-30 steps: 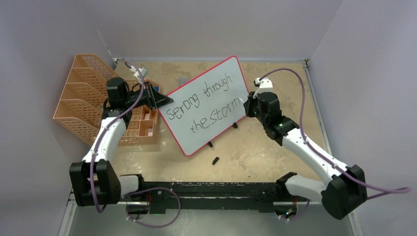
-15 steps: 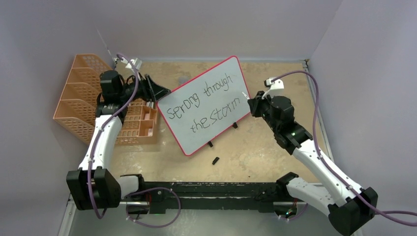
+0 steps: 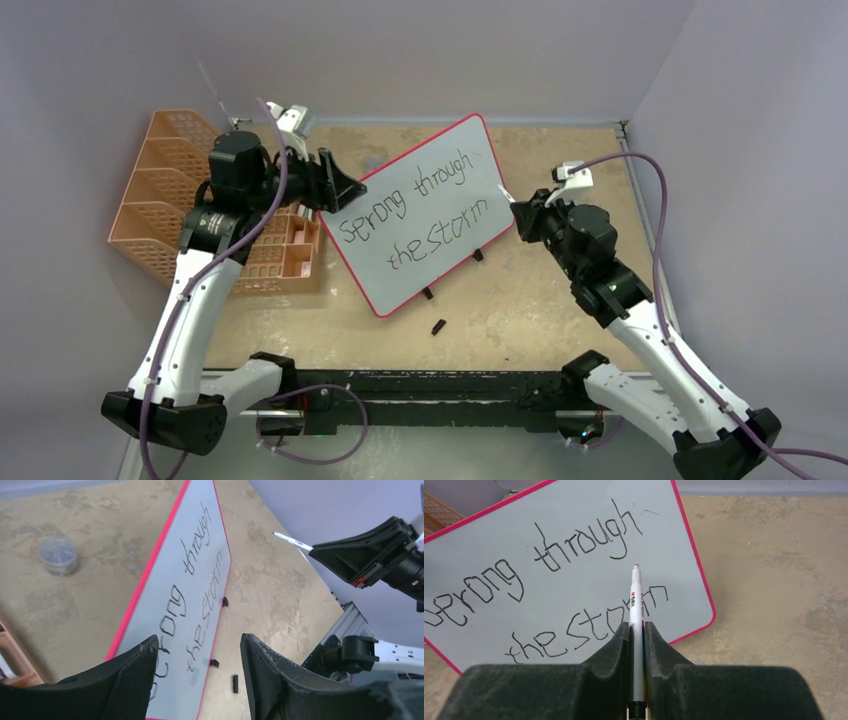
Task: Write a sentence on the whiteboard
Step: Write a sentence on the whiteboard, then close the whiteboard marker at the center of the board.
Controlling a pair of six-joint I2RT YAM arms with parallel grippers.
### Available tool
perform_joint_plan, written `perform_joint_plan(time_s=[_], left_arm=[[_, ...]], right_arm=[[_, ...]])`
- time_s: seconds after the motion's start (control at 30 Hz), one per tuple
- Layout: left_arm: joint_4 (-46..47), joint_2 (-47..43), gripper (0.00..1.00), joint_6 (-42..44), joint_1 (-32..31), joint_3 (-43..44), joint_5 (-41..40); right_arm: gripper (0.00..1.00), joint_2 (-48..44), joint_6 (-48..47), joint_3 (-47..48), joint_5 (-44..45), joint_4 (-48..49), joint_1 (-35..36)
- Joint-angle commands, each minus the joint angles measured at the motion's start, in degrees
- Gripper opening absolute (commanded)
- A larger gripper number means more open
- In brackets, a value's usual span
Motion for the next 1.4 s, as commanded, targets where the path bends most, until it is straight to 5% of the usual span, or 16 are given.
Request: perform_joint_plan(time_s=[0.0,0.73,1.0,1.37], left_arm=[[-8.7,0.1,0.59,0.0,-6.9,3.6,-8.1],[-9.3,16.3,0.5,-12.1,-50.3,-0.9,-40.4],[-11.7,27.1,0.34,-15.2,-56.0,-0.2,-45.1],[-8.8,36.7,0.31,-15.2,-56.3,-3.1,-42.2]], right_arm=[[0.0,-2.1,-0.8,0.7,-0.1,1.9,-0.2],[0.0,-11.6,-0.1,-3.1,11.6,3.5,-0.2],[0.0,-13.2,-0.3,-4.7,14.0,3.5,-0.2],[0.0,-13.0,-0.9,-5.4,14.3,5.2,-0.2]])
